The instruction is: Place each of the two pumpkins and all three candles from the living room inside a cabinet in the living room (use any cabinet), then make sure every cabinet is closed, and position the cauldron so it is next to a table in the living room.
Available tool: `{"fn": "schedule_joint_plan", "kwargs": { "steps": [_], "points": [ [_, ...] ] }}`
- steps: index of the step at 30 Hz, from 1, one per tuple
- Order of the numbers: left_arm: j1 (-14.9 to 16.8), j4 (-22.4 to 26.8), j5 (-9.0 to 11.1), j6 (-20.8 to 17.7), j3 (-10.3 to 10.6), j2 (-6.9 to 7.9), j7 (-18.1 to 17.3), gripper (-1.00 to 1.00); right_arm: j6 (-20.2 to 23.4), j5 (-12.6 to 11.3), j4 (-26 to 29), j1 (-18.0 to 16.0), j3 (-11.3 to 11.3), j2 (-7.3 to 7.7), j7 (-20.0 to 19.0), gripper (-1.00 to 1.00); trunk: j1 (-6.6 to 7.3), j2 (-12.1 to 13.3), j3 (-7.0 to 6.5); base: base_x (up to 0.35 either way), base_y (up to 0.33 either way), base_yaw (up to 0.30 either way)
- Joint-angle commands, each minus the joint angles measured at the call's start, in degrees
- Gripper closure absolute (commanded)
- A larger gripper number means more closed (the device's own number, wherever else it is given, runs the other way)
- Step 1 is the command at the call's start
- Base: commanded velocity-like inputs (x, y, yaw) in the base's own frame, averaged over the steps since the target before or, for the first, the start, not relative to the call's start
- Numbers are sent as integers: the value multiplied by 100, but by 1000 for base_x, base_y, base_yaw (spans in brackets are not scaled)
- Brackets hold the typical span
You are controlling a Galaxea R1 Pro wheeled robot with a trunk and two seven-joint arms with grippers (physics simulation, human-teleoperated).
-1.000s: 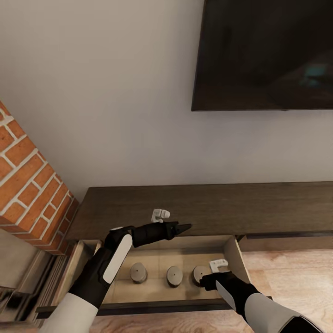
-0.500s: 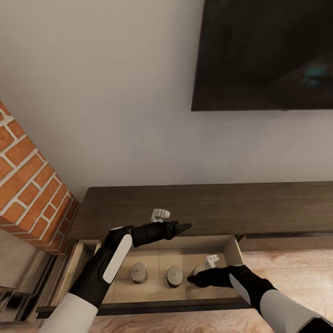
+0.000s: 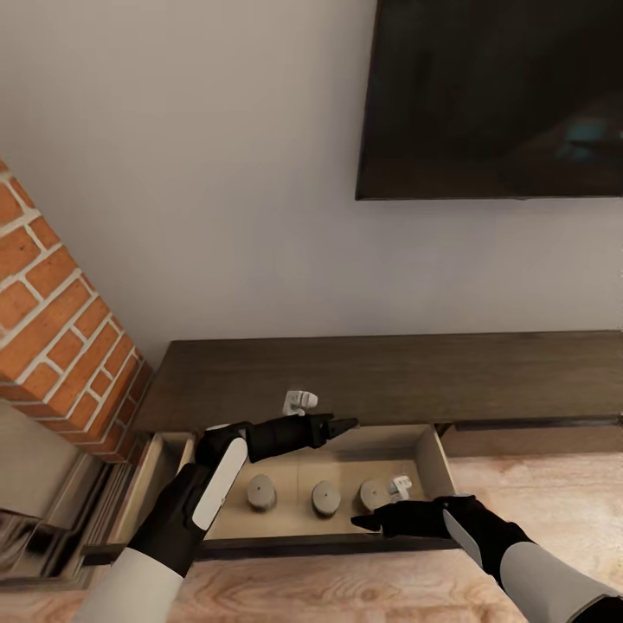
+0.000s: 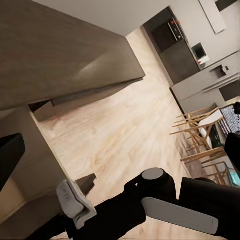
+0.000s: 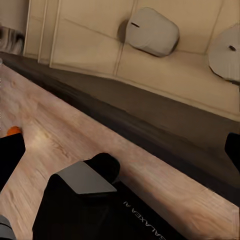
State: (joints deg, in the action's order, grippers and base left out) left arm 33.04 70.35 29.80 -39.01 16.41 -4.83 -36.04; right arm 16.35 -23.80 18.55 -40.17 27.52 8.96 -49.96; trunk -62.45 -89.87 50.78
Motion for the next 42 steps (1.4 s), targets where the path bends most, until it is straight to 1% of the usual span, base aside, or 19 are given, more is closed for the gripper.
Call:
{"fn": "schedule_joint_plan", "kwargs": {
  "steps": [1,17,28,30,33,34,35,37,39,42],
  "points": [
    [0,-1,0,0,-1,0,0,-100,0,2,0,0,0,0,-1,-100,0,0,0,-325,0,0],
    [-1,-39,0,-1,3,-7,7,-100,0,7,-3,0,-1,-19,5,-100,0,0,0,-330,0,0],
    [-15,-75,-8,7,11,12,24,-100,13,3,-57,0,-1,-43,53,-100,0,0,0,-48,0,0],
    [-20,-85,-8,-12,14,96,19,-100,15,1,-65,0,2,-43,67,-100,0,0,0,-1,0,0],
    [-87,-101,-2,-42,30,377,0,-100,14,17,-82,0,11,-44,201,-100,0,0,0,0,0,0],
    [-117,-104,-2,-44,32,409,-1,-100,13,20,-83,0,12,-45,232,-100,0,0,0,0,0,0],
    [-222,-119,-5,-49,35,486,-1,-100,11,30,-89,0,16,-49,324,-100,0,0,0,0,0,0],
    [-365,-180,-17,-52,36,541,0,-100,5,37,-133,2,21,-51,422,-100,0,0,0,0,0,0],
    [-456,-266,-25,-50,40,560,4,-100,-3,43,-217,18,23,-52,491,-100,0,0,0,0,0,0],
    [-660,-672,-42,-34,51,575,20,-100,-110,53,-472,41,28,-52,722,-100,0,0,0,0,0,0]
  ]
}}
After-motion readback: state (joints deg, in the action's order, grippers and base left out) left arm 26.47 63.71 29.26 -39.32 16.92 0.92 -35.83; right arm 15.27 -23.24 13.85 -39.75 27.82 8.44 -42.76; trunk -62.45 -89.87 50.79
